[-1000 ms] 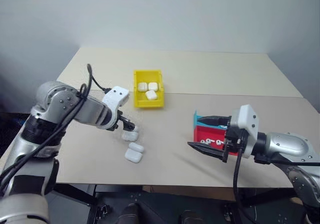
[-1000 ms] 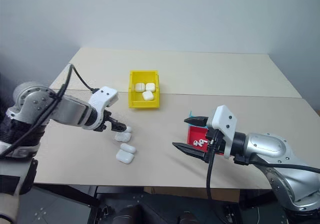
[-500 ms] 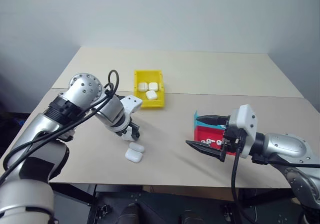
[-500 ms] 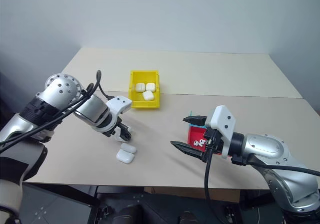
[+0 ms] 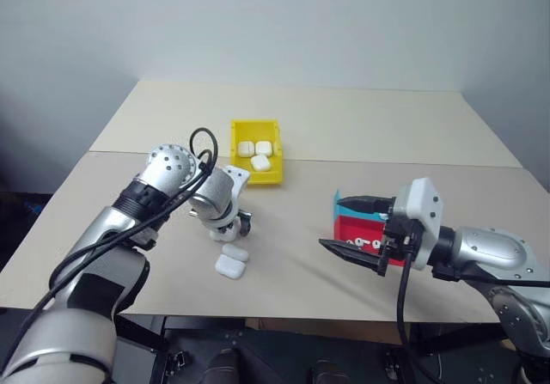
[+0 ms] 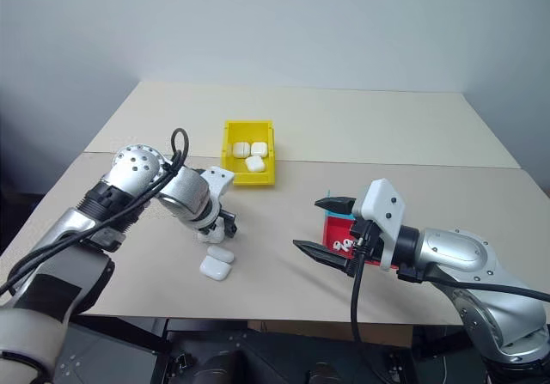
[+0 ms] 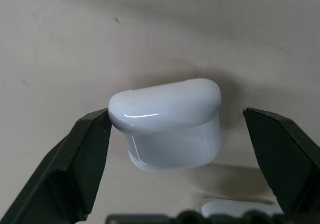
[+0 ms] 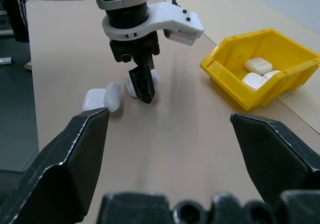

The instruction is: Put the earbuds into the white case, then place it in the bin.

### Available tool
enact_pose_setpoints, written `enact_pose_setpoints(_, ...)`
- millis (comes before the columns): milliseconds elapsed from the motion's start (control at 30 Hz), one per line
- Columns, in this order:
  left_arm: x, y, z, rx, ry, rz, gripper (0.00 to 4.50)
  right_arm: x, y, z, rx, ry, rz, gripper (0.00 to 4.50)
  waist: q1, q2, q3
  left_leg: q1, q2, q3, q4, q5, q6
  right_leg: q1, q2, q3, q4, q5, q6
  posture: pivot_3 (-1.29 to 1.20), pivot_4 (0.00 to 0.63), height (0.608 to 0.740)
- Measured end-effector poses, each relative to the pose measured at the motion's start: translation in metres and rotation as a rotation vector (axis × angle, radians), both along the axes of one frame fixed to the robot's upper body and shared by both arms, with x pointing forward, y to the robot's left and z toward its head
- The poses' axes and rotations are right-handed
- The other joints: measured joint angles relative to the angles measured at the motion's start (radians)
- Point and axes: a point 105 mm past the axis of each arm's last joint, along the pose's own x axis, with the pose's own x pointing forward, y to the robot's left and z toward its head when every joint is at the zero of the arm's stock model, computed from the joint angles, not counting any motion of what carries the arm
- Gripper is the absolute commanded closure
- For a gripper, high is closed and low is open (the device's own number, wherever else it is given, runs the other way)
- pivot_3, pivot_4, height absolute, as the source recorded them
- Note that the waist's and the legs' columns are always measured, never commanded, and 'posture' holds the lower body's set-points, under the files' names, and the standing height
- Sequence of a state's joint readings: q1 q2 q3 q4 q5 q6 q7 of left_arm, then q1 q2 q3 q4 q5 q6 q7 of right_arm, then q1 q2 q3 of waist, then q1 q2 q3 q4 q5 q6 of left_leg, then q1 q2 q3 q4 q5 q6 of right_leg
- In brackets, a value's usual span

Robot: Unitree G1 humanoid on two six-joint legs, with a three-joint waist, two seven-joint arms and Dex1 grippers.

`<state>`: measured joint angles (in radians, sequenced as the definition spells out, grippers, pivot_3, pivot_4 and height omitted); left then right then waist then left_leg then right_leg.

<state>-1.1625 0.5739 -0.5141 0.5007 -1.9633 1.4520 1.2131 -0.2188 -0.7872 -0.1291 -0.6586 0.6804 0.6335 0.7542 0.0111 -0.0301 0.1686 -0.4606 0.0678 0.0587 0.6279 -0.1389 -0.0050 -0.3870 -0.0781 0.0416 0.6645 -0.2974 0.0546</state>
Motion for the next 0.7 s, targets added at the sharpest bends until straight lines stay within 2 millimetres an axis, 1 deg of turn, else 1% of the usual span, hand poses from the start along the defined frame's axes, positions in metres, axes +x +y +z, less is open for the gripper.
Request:
enact_pose_setpoints(100,0.002,0.002,-0.001,-0.021,0.005,0.039,0.00,0.000,0.000,0.000,0.001,0.001,-0.001,0.01,0.000,0.000,0.000,0.000,0.000,0.000,0.000,0.000,0.000,0.000,0.000,0.000,0.000,0.000,0.000,0.00,0.150,0.740)
enact_pose_setpoints(233,0.002,0.003,-0.008,-0.047,0.037,0.083,0.00,0.000,0.000,0.000,0.001,0.000,-0.001,0.01,0.000,0.000,0.000,0.000,0.000,0.000,0.000,0.000,0.000,0.000,0.000,0.000,0.000,0.000,0.000,0.00,0.150,0.740)
enact_pose_setpoints(367,0.003,0.002,-0.006,-0.064,0.028,0.107,0.00,0.000,0.000,0.000,0.001,0.000,0.000,0.01,0.000,0.000,0.000,0.000,-0.001,0.000,0.000,0.000,0.000,0.000,0.000,0.000,0.000,0.000,0.000,0.00,0.150,0.740)
enact_pose_setpoints(433,0.002,0.004,-0.009,-0.068,0.036,0.122,0.00,0.000,0.000,0.000,0.001,0.000,0.000,0.01,0.000,0.000,0.000,0.000,0.000,0.000,0.000,0.000,0.000,0.000,0.000,0.000,0.000,0.000,0.000,0.00,0.150,0.740)
enact_pose_setpoints(700,0.001,0.005,-0.010,-0.074,0.029,0.139,0.00,0.000,0.000,0.000,0.001,0.000,0.000,0.01,0.000,0.000,0.000,0.000,-0.001,-0.001,0.000,0.001,-0.001,0.000,0.000,0.000,0.000,0.000,0.000,0.00,0.150,0.740)
